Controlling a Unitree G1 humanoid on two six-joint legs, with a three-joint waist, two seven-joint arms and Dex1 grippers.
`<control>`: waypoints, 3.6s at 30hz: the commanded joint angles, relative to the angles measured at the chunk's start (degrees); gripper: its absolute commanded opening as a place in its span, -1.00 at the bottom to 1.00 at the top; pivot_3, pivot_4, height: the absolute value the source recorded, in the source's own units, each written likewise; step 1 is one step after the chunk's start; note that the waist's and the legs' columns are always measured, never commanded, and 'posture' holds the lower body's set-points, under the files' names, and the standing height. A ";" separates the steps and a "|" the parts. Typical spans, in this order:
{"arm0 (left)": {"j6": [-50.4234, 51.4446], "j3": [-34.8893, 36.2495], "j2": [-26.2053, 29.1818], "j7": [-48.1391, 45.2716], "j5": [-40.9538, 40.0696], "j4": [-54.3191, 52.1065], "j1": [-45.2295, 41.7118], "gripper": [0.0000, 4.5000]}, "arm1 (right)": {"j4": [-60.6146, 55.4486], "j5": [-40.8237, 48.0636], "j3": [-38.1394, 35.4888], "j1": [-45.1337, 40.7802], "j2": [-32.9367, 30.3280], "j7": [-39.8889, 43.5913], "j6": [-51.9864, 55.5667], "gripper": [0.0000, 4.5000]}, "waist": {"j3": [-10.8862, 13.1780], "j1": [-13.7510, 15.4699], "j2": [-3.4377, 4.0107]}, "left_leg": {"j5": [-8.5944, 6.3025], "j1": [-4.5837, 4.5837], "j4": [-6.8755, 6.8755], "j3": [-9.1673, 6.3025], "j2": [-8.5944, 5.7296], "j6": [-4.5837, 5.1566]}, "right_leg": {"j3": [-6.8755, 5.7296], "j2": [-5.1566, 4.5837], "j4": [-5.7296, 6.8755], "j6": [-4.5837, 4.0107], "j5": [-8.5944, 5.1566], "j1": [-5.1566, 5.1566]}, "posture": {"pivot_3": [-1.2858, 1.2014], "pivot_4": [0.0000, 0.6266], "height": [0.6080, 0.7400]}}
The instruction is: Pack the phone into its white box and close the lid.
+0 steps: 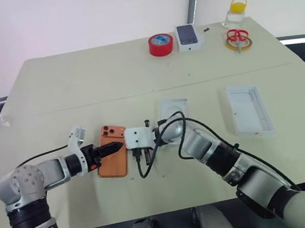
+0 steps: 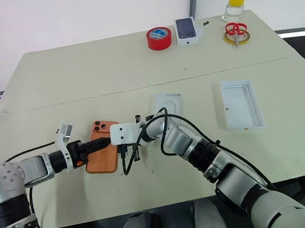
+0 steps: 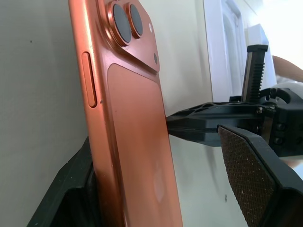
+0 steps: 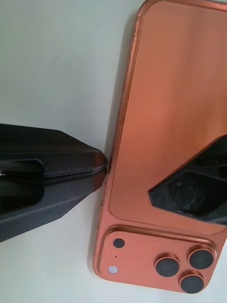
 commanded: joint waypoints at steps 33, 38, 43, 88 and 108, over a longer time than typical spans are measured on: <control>-8.69 7.44 -3.37 -3.77 -10.26 0.06 3.58 -1.00 | -26.53 25.51 -19.55 10.59 -23.27 18.35 6.43 0.28 | 0.43 0.52 -0.75 | 0.05 -0.31 -0.57 -0.03 0.00 -0.07 | -0.11 -0.11 -0.42 -0.02 -0.01 -0.36 | 0.03 -0.52 1.00; -12.09 5.70 -2.73 -3.09 -8.39 1.11 3.48 -1.00 | -28.24 23.01 -19.87 16.80 -27.63 16.72 -2.07 0.28 | 0.47 0.29 -0.80 | 0.11 -0.71 -0.56 0.17 0.07 -0.18 | 0.04 -0.04 -0.26 0.09 0.06 -0.92 | 0.03 -0.52 1.00; -14.00 4.50 -2.61 -2.69 -8.28 2.62 1.69 -1.00 | -27.49 21.03 -19.27 20.17 -28.57 14.65 -7.54 0.28 | 0.56 0.58 -0.94 | 0.22 -0.73 -0.48 0.11 0.12 -0.31 | 0.00 0.01 -0.22 -0.09 -0.05 -0.91 | 0.03 -0.52 1.00; -13.28 2.22 -4.87 0.81 -10.80 1.00 0.34 -1.00 | -23.32 19.30 -17.44 21.43 -25.32 7.81 -8.14 -0.51 | 0.64 0.57 -1.09 | 0.26 -0.81 -0.38 0.08 0.12 -0.29 | 0.01 0.04 -0.14 0.01 0.03 -0.93 | 0.03 -0.52 1.00; -13.81 1.77 -7.02 3.86 -10.65 4.14 -6.27 -1.00 | -28.25 23.12 -17.18 20.66 -22.42 8.61 -6.37 -0.97 | 0.64 0.58 -1.10 | 0.28 -0.79 -0.38 0.05 0.13 -0.31 | 0.01 0.10 -0.11 0.07 0.07 -0.91 | 0.03 -0.52 1.00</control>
